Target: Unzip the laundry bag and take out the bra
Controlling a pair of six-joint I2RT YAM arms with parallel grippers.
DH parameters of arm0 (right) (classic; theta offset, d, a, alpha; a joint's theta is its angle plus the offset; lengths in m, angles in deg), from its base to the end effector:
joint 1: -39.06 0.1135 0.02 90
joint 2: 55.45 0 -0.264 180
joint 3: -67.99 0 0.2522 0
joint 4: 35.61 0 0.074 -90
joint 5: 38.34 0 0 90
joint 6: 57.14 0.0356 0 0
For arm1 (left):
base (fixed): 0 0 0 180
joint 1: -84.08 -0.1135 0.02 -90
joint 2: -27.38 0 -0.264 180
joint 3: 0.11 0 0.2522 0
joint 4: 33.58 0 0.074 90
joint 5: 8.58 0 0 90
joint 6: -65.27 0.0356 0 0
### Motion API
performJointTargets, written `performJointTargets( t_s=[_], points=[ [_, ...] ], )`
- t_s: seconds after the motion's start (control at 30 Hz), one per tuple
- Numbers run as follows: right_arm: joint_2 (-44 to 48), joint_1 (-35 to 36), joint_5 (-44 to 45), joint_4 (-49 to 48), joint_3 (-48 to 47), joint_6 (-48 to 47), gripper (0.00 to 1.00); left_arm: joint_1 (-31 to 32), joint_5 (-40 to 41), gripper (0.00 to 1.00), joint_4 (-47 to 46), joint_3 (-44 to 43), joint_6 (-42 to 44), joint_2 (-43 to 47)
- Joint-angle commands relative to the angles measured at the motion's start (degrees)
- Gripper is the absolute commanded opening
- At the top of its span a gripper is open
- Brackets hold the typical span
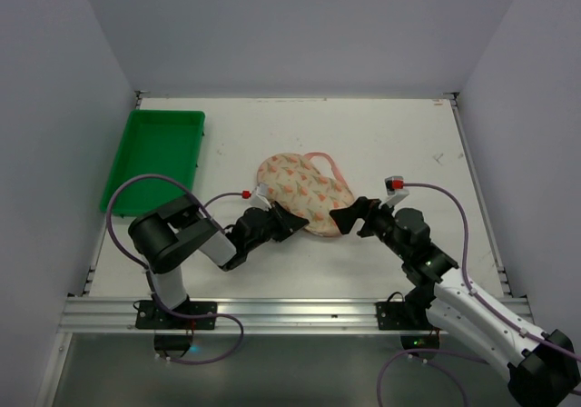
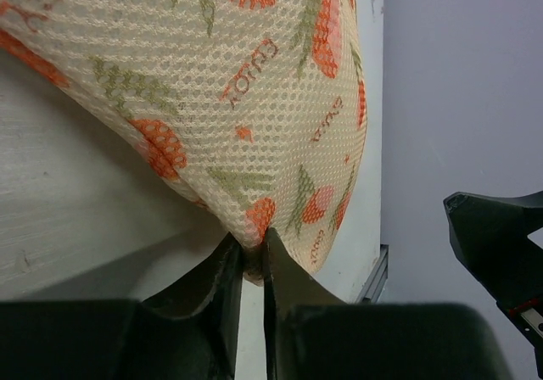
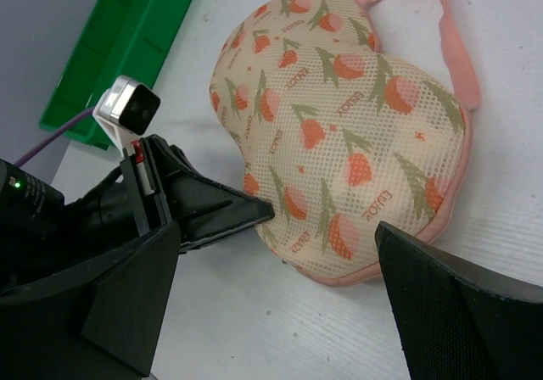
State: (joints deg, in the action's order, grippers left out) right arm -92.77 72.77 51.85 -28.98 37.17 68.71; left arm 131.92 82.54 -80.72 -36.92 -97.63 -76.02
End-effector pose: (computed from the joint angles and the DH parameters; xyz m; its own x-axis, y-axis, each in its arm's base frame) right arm 0.1393 0.0928 0.2201 -0.4766 0.3860 -0.7898 -0.3370 0.7495 0.5697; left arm 0.1916 -0.2106 0.1024 -0.7623 -0.5819 -0.2835 0.0007 0.4373 -0.8993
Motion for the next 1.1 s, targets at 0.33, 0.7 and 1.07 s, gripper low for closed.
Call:
performJointTargets(
  t_s=[0.33, 0.7, 1.07],
  points=[
    [-8.4, 1.1, -13.2, -2.9, -3.7, -5.0, 0.94, 0.5, 7.6, 0.0, 16.7, -2.1, 0.7, 15.5],
    [-19.4, 7.3, -16.6, -7.7, -7.4, -3.8, 0.65, 0.2, 14.8, 0.0, 40.4, -5.3, -1.9, 24.5],
    [-29.4, 8.7, -17.5, -13.9, -9.0, 1.6, 0.41, 0.0, 13.1, 0.0, 42.8, -4.4, -2.9, 27.7]
  ],
)
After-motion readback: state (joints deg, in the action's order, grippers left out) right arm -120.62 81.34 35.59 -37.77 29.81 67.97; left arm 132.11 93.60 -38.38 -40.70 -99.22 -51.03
